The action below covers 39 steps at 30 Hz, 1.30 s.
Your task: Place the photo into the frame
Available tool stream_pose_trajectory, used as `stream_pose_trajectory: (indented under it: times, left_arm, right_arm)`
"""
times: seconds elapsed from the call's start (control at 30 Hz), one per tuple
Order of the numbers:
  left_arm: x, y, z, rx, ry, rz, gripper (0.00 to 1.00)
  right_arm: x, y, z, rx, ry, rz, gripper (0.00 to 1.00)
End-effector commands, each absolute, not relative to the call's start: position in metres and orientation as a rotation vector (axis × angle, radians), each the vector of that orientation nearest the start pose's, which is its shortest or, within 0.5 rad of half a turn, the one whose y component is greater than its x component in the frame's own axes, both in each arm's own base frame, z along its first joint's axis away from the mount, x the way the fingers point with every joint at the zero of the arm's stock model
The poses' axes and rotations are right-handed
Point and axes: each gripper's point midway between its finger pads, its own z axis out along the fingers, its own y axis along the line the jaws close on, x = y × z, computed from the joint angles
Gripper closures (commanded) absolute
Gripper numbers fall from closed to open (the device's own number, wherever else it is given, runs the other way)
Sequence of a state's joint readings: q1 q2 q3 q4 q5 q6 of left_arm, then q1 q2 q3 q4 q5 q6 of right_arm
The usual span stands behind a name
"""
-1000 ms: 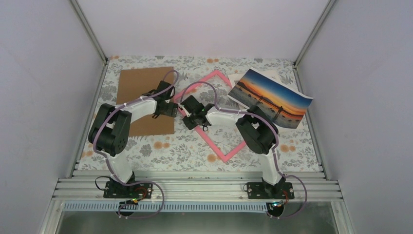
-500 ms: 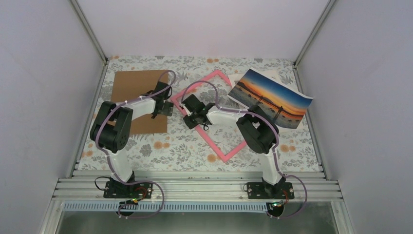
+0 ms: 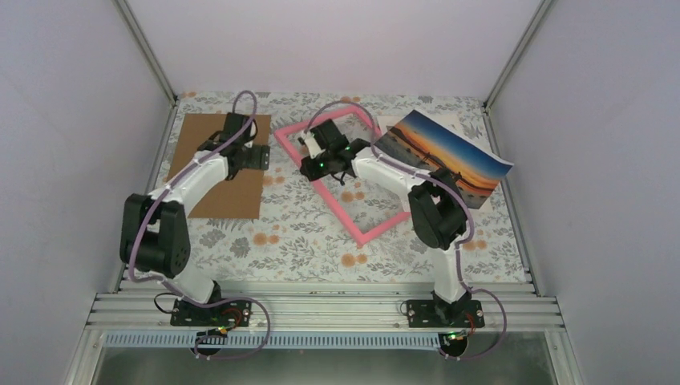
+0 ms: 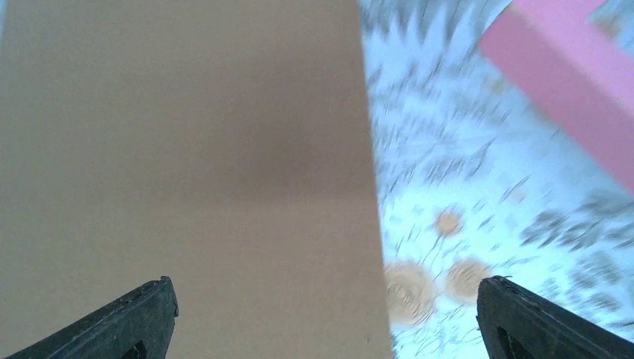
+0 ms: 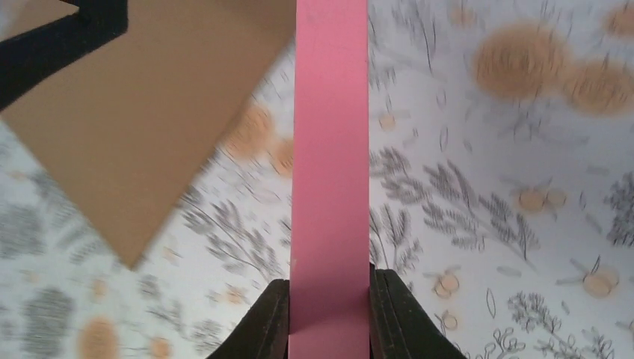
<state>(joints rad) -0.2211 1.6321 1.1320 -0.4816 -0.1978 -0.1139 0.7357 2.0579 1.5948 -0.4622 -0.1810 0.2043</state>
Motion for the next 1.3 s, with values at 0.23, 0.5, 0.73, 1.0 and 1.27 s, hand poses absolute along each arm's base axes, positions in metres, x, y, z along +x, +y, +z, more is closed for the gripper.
stream_pose_trajectory:
  times: [0.23, 0.5, 0.73, 1.0, 1.27]
  left_arm:
    - [0.422, -0.036, 0.259, 0.075, 2.327, -0.034, 0.0]
    - [0.415, -0.027, 0.329, 0.069, 2.187, -0.024, 0.0]
    - [0.418, -0.021, 0.36, 0.045, 2.115, -0.042, 0.0]
    - [0.413, -0.046, 0.373, 0.215, 2.029, -0.555, 0.0]
    - [0.42, -0.088, 0.384, 0.258, 1.776, -0.969, 0.0]
  right_arm:
    - [0.39, 0.396, 0.323, -0.683, 1.995, 1.199, 0.97]
    - [0.359, 0.381, 0.437, -0.684, 1.675, 1.527, 0.96]
    - [0.346, 0.356, 0.511, -0.665, 1.443, 1.721, 0.97]
    - [0.308, 0.322, 0.572, -0.697, 1.154, 1.901, 0.97]
    - [0.283, 0.306, 0.614, -0.695, 1.024, 1.951, 0.97]
